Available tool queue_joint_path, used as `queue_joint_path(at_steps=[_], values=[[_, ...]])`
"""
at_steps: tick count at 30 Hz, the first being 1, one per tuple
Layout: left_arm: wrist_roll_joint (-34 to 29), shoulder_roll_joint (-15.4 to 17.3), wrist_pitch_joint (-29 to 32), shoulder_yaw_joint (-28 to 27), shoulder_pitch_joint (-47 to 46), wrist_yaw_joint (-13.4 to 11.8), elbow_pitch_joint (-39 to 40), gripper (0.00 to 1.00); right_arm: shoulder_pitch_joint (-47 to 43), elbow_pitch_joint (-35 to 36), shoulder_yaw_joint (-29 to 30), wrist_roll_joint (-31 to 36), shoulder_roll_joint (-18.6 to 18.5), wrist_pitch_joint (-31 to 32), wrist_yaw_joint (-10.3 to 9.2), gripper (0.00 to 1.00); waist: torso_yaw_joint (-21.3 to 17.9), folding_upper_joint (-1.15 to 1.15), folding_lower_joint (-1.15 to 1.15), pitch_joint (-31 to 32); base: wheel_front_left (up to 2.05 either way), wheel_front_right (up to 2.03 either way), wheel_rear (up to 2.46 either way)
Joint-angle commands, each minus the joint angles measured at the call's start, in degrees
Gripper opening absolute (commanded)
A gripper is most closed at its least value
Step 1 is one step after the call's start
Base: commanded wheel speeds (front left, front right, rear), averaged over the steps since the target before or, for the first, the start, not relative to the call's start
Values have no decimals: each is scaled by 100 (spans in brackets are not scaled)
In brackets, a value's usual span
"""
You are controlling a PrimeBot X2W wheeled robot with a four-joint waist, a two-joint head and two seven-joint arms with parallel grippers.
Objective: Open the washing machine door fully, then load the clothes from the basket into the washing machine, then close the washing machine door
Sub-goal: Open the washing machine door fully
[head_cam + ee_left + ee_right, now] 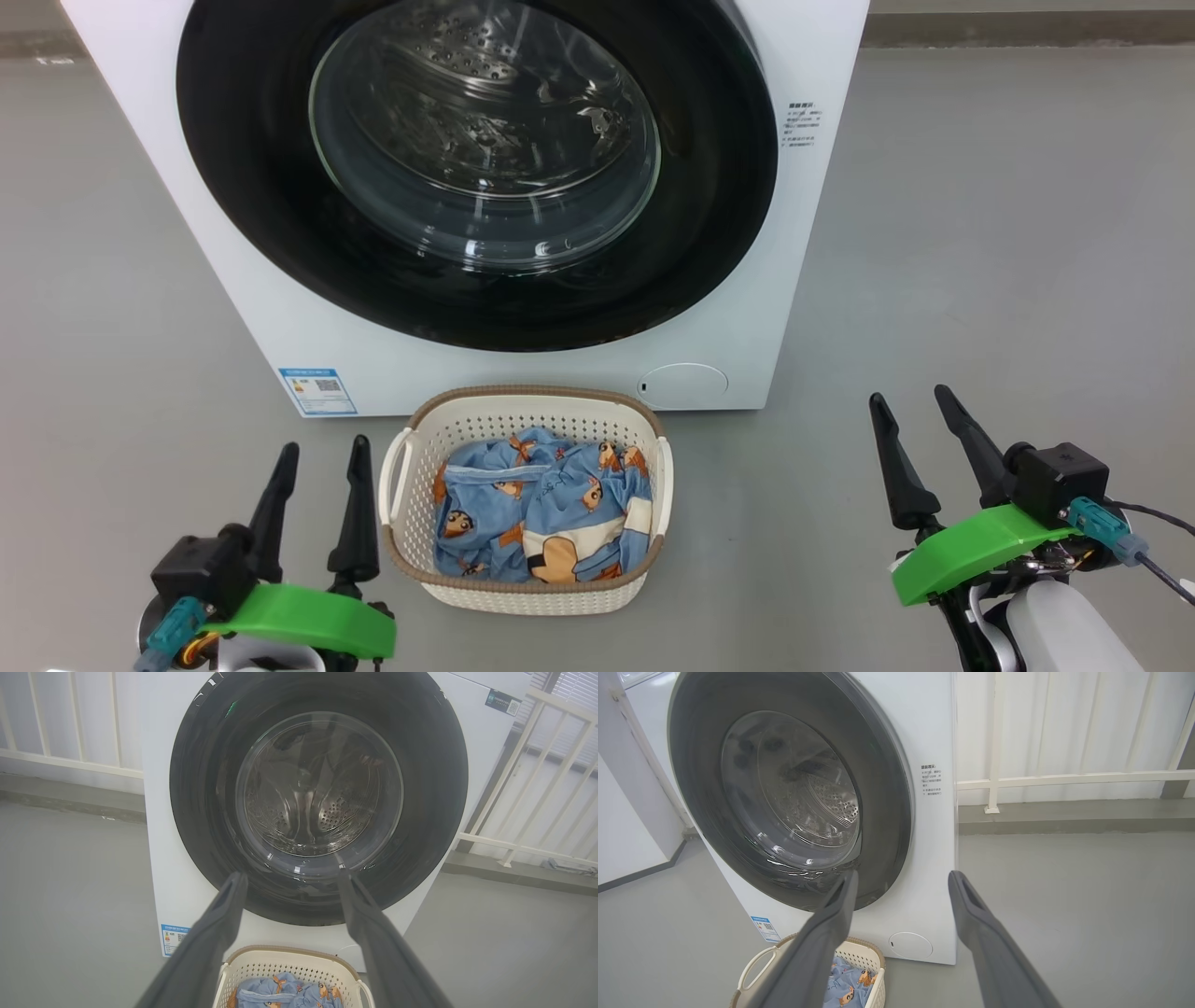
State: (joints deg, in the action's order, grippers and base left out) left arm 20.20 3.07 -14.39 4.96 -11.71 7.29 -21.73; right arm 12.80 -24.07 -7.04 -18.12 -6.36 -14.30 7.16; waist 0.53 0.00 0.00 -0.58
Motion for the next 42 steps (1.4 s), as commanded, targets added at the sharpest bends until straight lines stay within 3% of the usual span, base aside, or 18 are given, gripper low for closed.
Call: queue_joint_path(at_steps=[1,29,30,31,32,34,35,42], values=[[36,121,-61,-165,-157,19,126,100,289,113,-97,-34,-39,-70,33,100,9,0,0,-15,0,0,0],[10,75,-61,-203,-293,19,305,100,743,124,200,-135,-237,-70,33,100,131,0,0,-560,0,0,0],[15,73,-61,-192,-306,19,312,100,777,127,219,-154,-258,-70,33,95,141,0,0,-586,0,0,0],[20,72,-61,-182,-318,19,317,100,807,127,237,-172,-278,-70,33,82,150,0,0,-603,0,0,0],[24,72,-61,-171,-329,19,324,100,838,129,259,-193,-295,-70,33,53,160,0,0,-623,0,0,0],[28,72,-61,-156,-350,20,342,100,905,143,313,-262,-321,-70,33,5,181,0,0,-665,0,0,0],[29,73,-61,-150,-358,20,350,100,941,159,346,-312,-332,-70,33,0,192,0,0,-685,0,0,0],[49,105,-61,-92,-423,20,416,100,1249,120,502,-981,-468,-70,33,0,279,0,0,-860,0,0,0]])
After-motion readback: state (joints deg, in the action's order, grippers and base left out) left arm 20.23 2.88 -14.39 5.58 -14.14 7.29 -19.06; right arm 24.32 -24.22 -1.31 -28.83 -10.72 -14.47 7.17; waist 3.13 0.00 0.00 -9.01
